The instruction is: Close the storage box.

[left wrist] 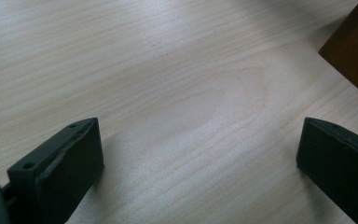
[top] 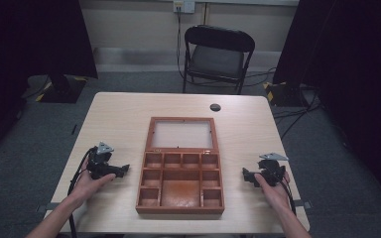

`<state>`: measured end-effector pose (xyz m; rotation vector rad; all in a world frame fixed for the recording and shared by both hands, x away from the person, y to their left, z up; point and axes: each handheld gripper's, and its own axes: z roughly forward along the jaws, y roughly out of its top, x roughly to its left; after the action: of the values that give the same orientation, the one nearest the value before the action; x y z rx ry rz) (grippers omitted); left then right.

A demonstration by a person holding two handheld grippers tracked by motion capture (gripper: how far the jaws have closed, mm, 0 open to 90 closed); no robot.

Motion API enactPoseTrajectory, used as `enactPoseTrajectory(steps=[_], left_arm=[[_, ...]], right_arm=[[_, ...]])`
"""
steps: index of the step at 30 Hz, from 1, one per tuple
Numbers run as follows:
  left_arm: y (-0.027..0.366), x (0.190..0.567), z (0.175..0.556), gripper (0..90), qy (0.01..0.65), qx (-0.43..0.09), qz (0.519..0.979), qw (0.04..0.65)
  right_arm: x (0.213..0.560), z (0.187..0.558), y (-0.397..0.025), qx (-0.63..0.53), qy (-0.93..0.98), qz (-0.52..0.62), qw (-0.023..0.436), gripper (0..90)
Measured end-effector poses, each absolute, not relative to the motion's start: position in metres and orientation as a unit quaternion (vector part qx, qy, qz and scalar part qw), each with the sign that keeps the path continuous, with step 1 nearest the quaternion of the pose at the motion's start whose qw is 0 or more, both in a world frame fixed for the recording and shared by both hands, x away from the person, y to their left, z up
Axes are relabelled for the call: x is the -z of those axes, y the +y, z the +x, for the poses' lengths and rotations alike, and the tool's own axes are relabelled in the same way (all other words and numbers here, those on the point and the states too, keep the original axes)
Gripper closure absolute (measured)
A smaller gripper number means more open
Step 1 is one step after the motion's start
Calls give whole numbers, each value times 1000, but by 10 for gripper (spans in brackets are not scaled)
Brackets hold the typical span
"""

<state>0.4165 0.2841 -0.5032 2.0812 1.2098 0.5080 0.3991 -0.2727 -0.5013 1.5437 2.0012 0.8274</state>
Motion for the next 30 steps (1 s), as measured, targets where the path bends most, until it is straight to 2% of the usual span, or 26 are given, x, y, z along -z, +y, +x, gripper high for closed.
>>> enactPoseTrajectory(steps=[5, 8, 11, 13, 15, 16, 17, 25, 30], left_arm=[[283, 502, 416, 5, 467, -195, 797, 329], [285, 499, 414, 109, 475, -195, 790, 336], [287, 498, 414, 143, 470, -194, 794, 332], [288, 497, 414, 158, 472, -192, 794, 331], [287, 495, 414, 188, 471, -191, 796, 328], [286, 495, 414, 208, 469, -188, 797, 330], [285, 494, 414, 209, 468, -183, 797, 334], [285, 478, 418, 209, 476, -162, 783, 366], [285, 472, 417, 214, 481, -154, 774, 382]], right_arm=[[501, 399, -272, -300, 731, 565, 237, 0], [500, 398, -272, -298, 734, 563, 235, 0], [500, 399, -272, -299, 735, 563, 232, 0], [499, 398, -273, -299, 735, 563, 232, 49], [496, 399, -272, -302, 731, 564, 237, 154], [495, 399, -271, -302, 728, 568, 238, 159], [496, 399, -269, -298, 729, 569, 238, 125], [490, 398, -255, -310, 746, 543, 231, 143], [482, 400, -256, -333, 749, 532, 211, 170]])
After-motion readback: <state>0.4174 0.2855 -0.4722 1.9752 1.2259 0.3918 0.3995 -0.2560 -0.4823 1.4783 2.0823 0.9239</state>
